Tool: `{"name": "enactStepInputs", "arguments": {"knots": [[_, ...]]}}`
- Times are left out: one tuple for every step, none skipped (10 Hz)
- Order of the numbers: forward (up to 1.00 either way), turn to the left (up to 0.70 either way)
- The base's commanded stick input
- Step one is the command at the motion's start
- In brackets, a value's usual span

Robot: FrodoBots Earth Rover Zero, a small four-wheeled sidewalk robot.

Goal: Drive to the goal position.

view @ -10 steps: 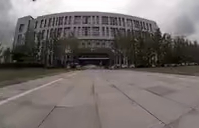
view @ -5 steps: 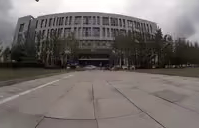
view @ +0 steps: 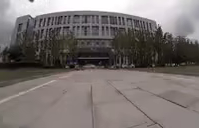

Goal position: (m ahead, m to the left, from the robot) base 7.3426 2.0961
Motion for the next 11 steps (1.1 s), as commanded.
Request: {"name": "enactStepInputs", "arguments": {"knots": [[0.7, 0.0], [0.7, 0.0], [0.7, 0.0], [0.7, 0.0], [0.7, 0.0], [0.7, 0.0], [0.7, 0.0], [0.7, 0.0], [0.7, 0.0], [0.7, 0.0], [0.7, 0.0]]}}
